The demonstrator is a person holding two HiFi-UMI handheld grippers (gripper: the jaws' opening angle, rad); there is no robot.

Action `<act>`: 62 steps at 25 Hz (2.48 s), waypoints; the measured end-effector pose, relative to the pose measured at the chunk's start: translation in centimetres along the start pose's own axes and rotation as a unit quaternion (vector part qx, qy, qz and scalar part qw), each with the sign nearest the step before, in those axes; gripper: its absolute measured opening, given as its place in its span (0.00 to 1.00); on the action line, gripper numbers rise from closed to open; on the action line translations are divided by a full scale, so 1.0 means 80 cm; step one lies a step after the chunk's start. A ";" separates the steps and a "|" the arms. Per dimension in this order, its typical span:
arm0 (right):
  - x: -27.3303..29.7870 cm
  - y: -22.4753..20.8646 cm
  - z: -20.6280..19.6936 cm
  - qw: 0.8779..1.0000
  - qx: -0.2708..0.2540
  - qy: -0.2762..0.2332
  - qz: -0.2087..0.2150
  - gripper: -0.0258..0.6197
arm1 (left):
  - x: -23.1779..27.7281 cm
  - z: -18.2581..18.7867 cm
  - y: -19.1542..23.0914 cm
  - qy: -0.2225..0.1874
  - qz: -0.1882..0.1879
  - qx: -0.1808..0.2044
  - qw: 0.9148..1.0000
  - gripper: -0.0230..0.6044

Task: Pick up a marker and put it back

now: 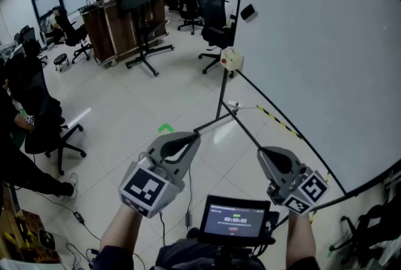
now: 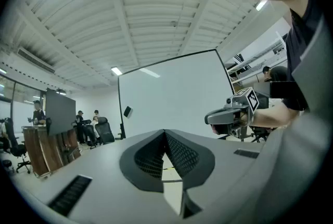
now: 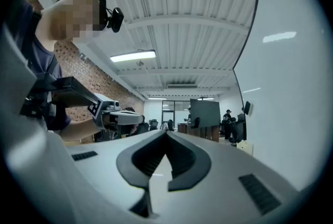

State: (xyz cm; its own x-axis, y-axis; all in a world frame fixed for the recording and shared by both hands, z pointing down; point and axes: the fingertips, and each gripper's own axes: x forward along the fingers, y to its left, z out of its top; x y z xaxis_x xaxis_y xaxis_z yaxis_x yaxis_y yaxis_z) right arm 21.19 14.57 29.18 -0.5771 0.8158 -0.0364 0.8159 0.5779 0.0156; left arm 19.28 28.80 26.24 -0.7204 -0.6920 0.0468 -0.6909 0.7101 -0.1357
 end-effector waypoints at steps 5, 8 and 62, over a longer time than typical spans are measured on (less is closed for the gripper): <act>0.056 -0.018 -0.004 1.000 0.001 0.009 0.015 0.06 | 0.015 -0.012 0.050 0.001 0.006 -0.010 1.000 0.04; 0.076 -0.051 -0.008 1.000 0.003 0.007 0.018 0.06 | 0.037 -0.019 0.072 0.007 0.012 -0.008 1.000 0.04; 0.636 -0.365 -0.046 0.999 -0.032 0.012 0.043 0.06 | 0.274 -0.129 0.636 0.029 0.044 -0.030 0.998 0.04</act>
State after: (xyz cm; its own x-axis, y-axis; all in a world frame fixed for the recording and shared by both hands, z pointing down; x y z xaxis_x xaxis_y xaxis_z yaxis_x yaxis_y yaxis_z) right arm -32.09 39.31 30.55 -0.5071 0.8618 -0.0083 0.8586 0.5060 0.0819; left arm -32.31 51.12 30.57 -0.7798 -0.6189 0.0945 -0.6257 0.7758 -0.0818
